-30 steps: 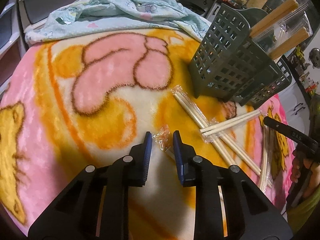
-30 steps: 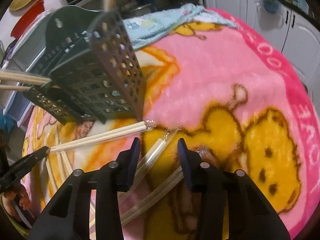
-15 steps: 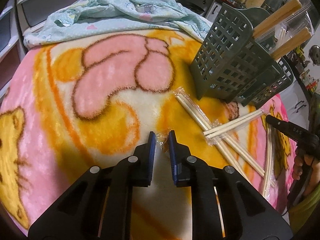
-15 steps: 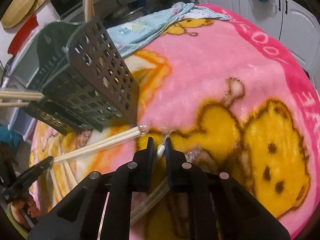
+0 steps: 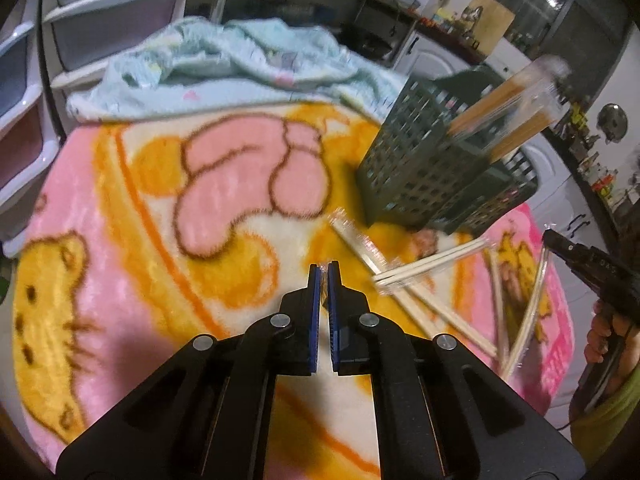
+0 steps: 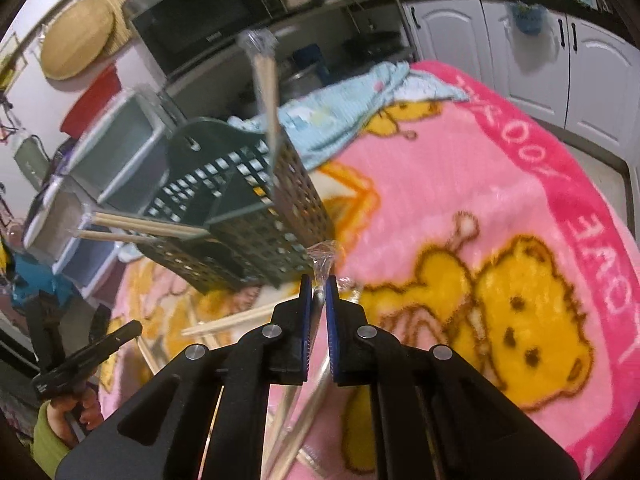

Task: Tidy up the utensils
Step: 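Lift the wrapped chopsticks and lower them upright into the green caddy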

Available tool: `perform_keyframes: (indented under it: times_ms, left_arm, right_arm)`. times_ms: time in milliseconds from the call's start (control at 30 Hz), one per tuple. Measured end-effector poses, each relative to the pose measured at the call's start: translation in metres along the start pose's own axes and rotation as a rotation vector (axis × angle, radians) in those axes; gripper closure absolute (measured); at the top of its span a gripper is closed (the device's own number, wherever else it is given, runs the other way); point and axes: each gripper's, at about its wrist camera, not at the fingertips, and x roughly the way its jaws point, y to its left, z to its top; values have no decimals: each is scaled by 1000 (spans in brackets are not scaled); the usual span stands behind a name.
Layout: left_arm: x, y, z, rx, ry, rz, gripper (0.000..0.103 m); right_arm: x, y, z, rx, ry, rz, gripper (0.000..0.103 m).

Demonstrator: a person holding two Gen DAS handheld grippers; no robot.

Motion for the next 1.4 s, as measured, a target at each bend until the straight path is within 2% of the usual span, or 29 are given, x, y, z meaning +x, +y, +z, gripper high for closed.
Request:
perform_keyframes:
  times_ms: [333,700,1067,1400]
  left_arm:
    - [-45,-38,11,84,-105,-86,101]
    - [-69,-92,19,189,-162,-164,101]
    - [-76,-134,31,261,-191,-214,101]
    - [-83,-164,53,308,-251,-263,101]
  right_arm:
    - [-49,24,4,-66,-86,40,97]
    - [-97,44,9,-144,-216,46,97]
    - [-132,34,20,-145,-324,33,97]
    - [-152,28,25,-135,-393,17,97]
